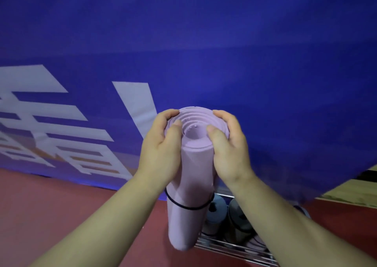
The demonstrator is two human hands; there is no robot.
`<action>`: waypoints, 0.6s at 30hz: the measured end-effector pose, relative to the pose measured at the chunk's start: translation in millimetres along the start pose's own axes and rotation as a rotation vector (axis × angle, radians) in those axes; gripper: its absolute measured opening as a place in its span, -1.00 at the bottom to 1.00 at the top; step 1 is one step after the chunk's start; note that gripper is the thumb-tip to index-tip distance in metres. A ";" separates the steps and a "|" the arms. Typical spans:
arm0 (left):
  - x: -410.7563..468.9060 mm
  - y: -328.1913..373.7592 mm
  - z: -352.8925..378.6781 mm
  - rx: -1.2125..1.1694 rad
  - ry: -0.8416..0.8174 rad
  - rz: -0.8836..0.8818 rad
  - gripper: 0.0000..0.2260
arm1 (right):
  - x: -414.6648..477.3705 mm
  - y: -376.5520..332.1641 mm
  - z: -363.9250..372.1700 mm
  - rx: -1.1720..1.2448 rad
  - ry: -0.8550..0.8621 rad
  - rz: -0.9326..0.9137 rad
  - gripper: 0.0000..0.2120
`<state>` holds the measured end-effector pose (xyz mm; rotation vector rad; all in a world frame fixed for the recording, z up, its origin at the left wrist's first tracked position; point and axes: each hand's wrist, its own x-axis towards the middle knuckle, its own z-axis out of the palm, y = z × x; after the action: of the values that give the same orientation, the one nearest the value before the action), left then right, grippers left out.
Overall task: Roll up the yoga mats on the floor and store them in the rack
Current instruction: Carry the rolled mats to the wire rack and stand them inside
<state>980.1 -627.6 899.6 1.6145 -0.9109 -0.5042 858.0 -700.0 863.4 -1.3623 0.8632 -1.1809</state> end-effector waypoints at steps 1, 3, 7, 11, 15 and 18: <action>5.4 -4.7 -3.4 0.004 0.003 -0.004 -0.77 | 5.5 2.2 6.3 0.002 -0.004 0.001 -0.62; 13.4 -13.7 -9.3 -0.010 0.007 -0.015 -0.77 | 12.3 6.1 17.5 -0.010 -0.023 -0.005 -0.64; 25.1 -27.3 -14.9 -0.068 0.013 -0.001 -0.71 | 17.3 10.4 26.5 -0.042 -0.042 -0.073 -0.66; 35.6 -35.2 -17.9 -0.129 -0.037 0.033 -0.70 | 22.3 15.1 28.1 -0.020 -0.032 -0.118 -0.65; 43.3 -62.5 -20.9 -0.137 -0.073 0.021 -0.71 | 21.2 38.9 35.1 -0.028 -0.048 -0.074 -0.62; 42.7 -87.7 -20.4 -0.151 -0.100 -0.018 -0.71 | 13.5 59.1 37.8 -0.075 -0.069 -0.020 -0.59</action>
<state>1046.4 -644.7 827.1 1.4723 -0.9111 -0.6563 904.8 -712.0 810.8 -1.4669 0.8540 -1.1202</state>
